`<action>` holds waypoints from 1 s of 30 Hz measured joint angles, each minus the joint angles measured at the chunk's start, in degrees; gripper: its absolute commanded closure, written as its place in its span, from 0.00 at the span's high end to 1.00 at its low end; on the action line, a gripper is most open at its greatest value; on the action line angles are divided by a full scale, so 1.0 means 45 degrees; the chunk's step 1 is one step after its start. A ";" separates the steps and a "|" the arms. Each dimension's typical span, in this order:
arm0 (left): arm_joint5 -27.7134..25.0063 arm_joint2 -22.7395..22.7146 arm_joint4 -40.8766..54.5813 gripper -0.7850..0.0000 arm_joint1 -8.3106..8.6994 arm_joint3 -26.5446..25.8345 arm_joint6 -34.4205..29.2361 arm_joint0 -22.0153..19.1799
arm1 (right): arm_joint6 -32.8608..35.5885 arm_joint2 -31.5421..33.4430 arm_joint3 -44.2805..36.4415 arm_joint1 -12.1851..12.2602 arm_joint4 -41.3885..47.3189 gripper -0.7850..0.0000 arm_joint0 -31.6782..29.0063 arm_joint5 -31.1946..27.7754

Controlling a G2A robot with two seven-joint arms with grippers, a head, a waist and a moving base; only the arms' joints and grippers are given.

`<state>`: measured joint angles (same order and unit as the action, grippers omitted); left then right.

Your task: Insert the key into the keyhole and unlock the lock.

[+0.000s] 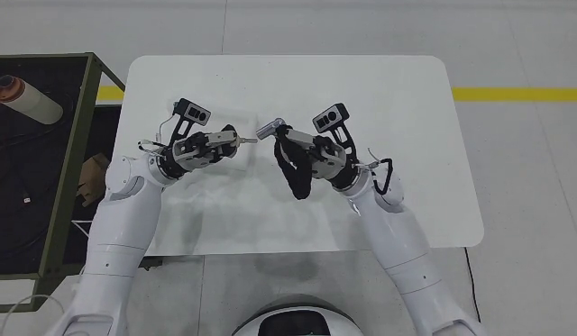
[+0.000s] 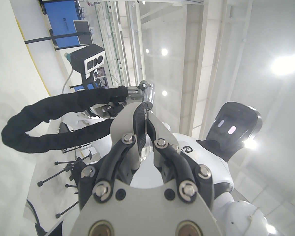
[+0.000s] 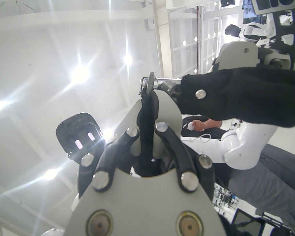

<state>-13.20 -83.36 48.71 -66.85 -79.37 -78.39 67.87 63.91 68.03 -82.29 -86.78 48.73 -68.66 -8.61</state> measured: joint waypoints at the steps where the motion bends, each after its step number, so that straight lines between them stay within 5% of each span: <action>1: -0.0006 -0.0007 0.0030 0.00 -0.0010 -0.0017 0.0058 0.0024 | -0.0048 0.0007 -0.0005 -0.0008 -0.0040 0.00 0.0007 -0.0110; 13: 0.0093 -0.0096 0.0221 0.00 -0.0035 -0.0178 0.0204 0.0151 | -0.0263 0.0067 -0.0149 -0.0011 -0.0158 0.00 -0.0086 -0.0385; 17: -0.0858 -0.0474 0.1433 0.00 -0.0184 -0.1392 0.2060 0.1193 | -0.0831 0.0155 -0.1109 -0.0030 0.0234 0.00 -0.0882 -0.0744; 23: -0.1842 0.0162 0.1921 0.00 -0.0458 -0.1700 0.3655 0.1917 | -0.0634 -0.0065 -0.0695 -0.0119 0.0483 0.00 -0.0698 -0.1552; 30: -0.1617 0.0709 0.1467 0.00 -0.0580 -0.1842 0.3568 0.2267 | -0.0353 -0.0128 -0.0299 -0.0190 0.0912 0.00 -0.0482 -0.2196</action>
<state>-20.48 -80.17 55.31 -69.46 -87.66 -62.33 78.08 62.33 67.46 -83.64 -87.64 52.84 -70.83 -18.49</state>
